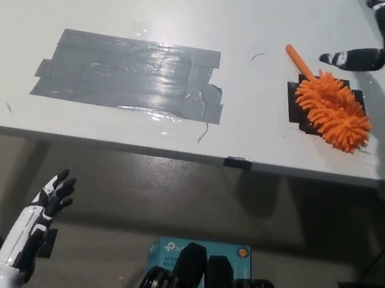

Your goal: A person hands an oraange duster to the robot and the robot grabs it with its right hand and places it on the black marked spot infron tof it on the desk

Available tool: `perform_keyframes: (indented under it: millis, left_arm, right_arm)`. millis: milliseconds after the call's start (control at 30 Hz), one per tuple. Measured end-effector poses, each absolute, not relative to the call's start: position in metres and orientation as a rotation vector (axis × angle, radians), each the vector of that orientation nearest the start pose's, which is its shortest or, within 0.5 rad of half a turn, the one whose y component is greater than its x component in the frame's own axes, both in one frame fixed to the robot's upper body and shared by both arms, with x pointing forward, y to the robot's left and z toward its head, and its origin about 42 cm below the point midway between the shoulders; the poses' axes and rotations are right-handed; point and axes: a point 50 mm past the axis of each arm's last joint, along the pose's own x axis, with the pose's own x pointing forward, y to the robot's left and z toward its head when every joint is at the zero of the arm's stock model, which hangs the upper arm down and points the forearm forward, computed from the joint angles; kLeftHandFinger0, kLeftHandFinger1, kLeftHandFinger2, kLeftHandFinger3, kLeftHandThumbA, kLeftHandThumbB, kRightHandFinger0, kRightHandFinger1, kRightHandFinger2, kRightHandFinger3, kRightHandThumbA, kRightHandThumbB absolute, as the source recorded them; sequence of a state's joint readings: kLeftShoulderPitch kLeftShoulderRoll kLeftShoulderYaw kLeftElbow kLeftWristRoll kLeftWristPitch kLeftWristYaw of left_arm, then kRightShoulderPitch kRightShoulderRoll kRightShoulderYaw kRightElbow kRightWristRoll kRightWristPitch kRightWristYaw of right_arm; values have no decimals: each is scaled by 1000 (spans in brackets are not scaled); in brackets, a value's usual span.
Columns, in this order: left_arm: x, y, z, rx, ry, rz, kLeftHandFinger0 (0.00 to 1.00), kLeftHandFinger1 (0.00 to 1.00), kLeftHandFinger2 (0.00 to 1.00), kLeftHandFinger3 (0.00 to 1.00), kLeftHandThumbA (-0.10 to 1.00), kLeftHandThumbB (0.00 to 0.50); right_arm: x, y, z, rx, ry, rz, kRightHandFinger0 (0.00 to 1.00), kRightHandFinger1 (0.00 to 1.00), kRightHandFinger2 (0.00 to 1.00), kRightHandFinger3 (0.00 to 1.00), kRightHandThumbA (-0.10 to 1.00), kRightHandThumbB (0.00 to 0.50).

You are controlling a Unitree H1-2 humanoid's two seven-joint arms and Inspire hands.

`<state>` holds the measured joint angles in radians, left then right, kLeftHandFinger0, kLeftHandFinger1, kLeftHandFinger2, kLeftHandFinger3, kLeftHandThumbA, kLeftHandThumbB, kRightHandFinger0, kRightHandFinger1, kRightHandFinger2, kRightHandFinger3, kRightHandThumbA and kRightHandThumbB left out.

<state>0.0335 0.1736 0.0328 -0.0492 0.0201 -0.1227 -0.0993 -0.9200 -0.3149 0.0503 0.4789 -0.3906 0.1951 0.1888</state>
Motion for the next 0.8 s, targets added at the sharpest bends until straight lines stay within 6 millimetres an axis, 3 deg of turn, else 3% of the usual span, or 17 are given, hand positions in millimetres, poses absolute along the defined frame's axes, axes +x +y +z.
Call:
perform_keyframes:
  millis: [133, 300, 333, 500, 533, 600, 800]
  left_arm:
    - [276, 270, 115, 203, -135, -78, 1000, 1000, 1000, 1000, 963, 216]
    - [282, 269, 113, 201, -126, -80, 1000, 1000, 1000, 1000, 983, 199]
    - [284, 269, 113, 201, -126, -81, 1000, 1000, 1000, 1000, 983, 197]
    - [295, 266, 116, 198, -136, -86, 1000, 1000, 1000, 1000, 982, 208]
    - [302, 264, 119, 195, -146, -90, 1000, 1000, 1000, 1000, 980, 209]
    - [307, 261, 122, 191, -156, -93, 1000, 1000, 1000, 1000, 977, 215]
    - [320, 253, 124, 180, -163, -106, 1000, 1000, 1000, 1000, 975, 217]
  right_arm:
    - [513, -256, 338, -734, -225, 66, 1000, 1000, 1000, 1000, 1000, 411]
    - [481, -271, 333, -743, -269, 44, 1000, 1000, 1000, 1000, 1000, 383]
    - [477, -272, 333, -742, -274, 42, 1000, 1000, 1000, 1000, 1000, 351]
    - [454, -276, 324, -727, -294, 42, 1000, 1000, 1000, 1000, 1000, 381]
    - [437, -279, 315, -708, -297, 45, 1000, 1000, 1000, 1000, 1000, 368]
    - [423, -281, 308, -696, -300, 45, 1000, 1000, 1000, 1000, 1000, 345]
    - [369, -281, 282, -659, -306, 70, 1000, 1000, 1000, 1000, 1000, 356]
